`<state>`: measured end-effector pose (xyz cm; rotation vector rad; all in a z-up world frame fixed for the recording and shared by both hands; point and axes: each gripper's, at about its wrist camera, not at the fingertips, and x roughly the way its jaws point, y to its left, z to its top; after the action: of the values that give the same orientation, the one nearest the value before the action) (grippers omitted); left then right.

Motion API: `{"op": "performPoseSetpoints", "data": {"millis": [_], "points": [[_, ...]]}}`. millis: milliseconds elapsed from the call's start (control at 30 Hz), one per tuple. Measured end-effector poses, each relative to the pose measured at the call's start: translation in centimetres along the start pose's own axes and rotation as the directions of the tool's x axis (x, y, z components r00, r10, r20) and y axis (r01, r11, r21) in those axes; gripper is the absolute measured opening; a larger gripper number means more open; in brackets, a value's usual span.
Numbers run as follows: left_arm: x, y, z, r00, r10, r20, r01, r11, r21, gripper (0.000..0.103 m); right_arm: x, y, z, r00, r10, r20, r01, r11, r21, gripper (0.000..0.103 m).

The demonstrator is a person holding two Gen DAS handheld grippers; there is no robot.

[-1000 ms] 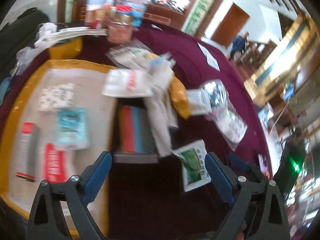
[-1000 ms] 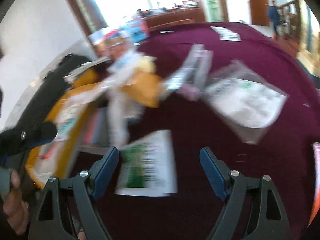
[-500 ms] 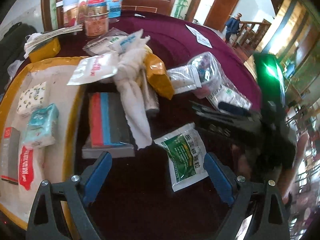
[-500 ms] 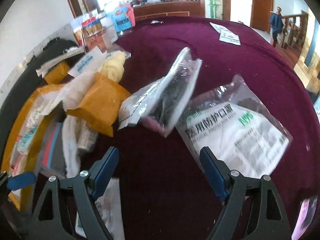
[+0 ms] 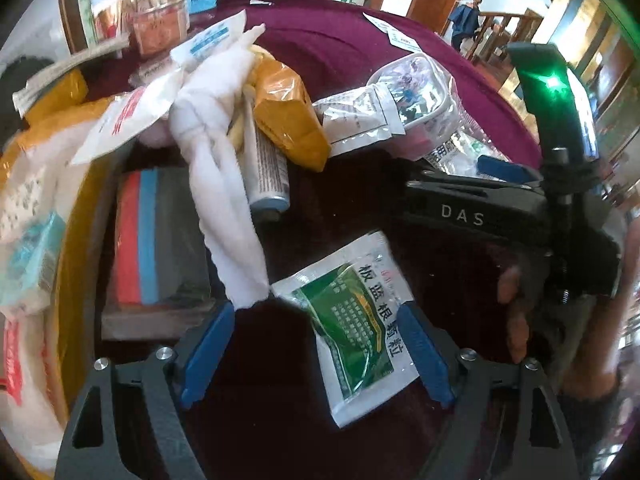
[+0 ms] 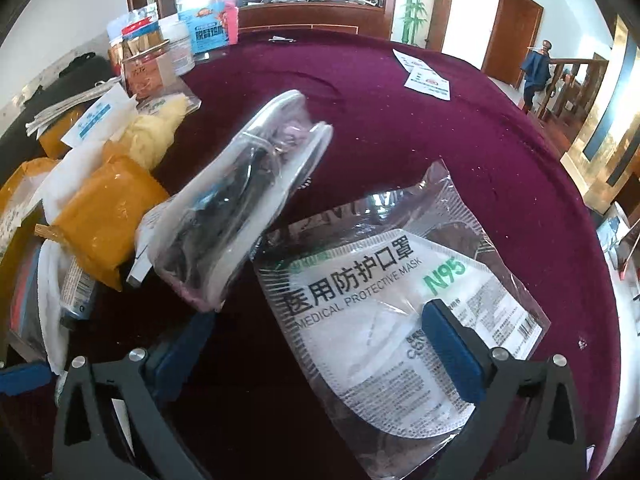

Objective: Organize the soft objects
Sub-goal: 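Grasp the green medicine sachet with the left tool, then reach over the mask bag and grasp the clear cartoon pouch with the right tool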

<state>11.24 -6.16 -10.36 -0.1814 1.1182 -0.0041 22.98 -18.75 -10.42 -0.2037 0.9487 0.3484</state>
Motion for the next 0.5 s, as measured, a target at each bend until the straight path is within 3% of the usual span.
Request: {"op": "performPoseSetpoints", "data": {"millis": [133, 200, 500], "points": [[0.0, -0.2, -0.1, 0.997, 0.053, 0.055, -0.055, 0.998, 0.031, 0.066, -0.1, 0.3, -0.1, 1.000, -0.009, 0.006, 0.009, 1.000, 0.007, 0.103], [-0.4, 0.2, -0.2, 0.998, 0.004, 0.055, -0.005, 1.000, 0.026, 0.041, -0.2, 0.3, -0.2, 1.000, -0.010, 0.006, 0.010, 1.000, 0.005, 0.103], [-1.3, 5.2, -0.3, 0.988, -0.154, 0.019, 0.155, 0.978, -0.139, 0.031, -0.1, -0.1, -0.2, 1.000, -0.007, 0.005, 0.007, 1.000, 0.006, 0.103]]}}
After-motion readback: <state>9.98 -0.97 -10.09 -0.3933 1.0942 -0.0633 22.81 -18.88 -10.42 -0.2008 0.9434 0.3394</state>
